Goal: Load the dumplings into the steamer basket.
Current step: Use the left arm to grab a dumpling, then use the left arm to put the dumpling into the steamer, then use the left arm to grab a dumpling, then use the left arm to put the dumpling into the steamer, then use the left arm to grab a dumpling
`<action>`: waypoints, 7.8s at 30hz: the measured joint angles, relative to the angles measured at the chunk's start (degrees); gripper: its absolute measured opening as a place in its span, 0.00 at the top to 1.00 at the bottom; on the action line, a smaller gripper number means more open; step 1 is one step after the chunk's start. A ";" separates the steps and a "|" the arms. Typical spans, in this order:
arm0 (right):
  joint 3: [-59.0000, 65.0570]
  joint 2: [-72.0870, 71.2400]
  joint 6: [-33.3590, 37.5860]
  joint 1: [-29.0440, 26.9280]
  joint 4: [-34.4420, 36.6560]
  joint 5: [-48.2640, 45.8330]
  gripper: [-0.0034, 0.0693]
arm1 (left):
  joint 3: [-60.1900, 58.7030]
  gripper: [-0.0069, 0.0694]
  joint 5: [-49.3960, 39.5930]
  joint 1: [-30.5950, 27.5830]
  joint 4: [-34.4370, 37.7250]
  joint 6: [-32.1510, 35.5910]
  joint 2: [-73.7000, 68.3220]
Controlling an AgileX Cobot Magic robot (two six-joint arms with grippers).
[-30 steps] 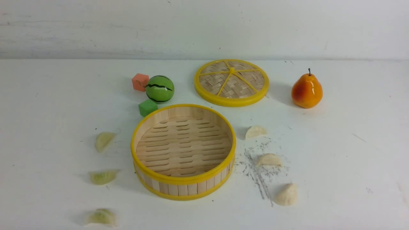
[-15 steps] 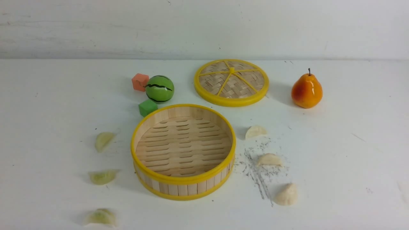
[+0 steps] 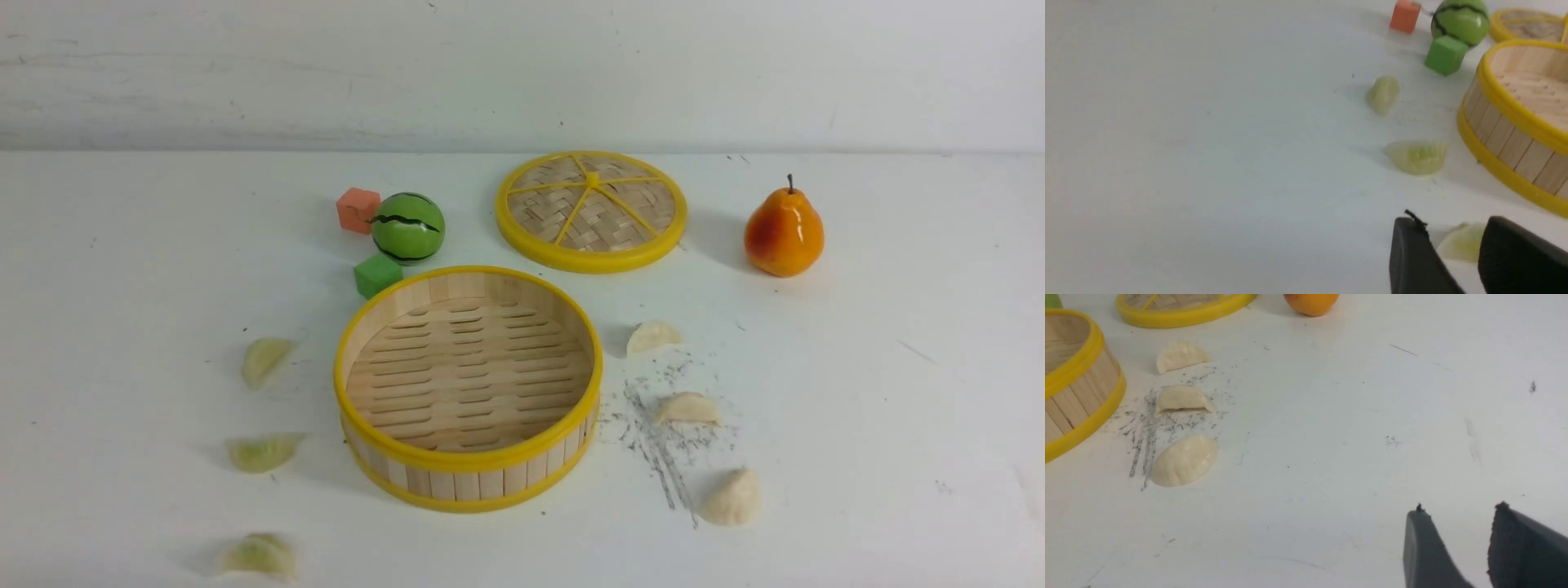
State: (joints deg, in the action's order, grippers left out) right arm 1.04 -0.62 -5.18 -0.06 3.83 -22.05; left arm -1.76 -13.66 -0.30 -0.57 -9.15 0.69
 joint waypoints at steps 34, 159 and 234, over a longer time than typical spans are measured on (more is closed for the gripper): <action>-11.13 0.07 -19.19 0.00 -7.23 47.60 0.87 | 16.97 0.90 31.36 0.00 -3.83 -27.73 -1.46; -35.40 62.98 47.99 16.69 39.22 -20.05 0.92 | 108.95 0.42 -53.83 12.20 -8.26 -7.00 -117.48; -35.40 62.98 47.99 16.69 39.61 -18.70 0.84 | 106.57 0.46 -52.89 23.68 -6.98 0.26 -101.65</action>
State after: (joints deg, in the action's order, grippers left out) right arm -34.37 62.36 42.81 16.64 43.44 -40.75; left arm 104.81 -66.55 23.38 -7.55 -8.89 -100.96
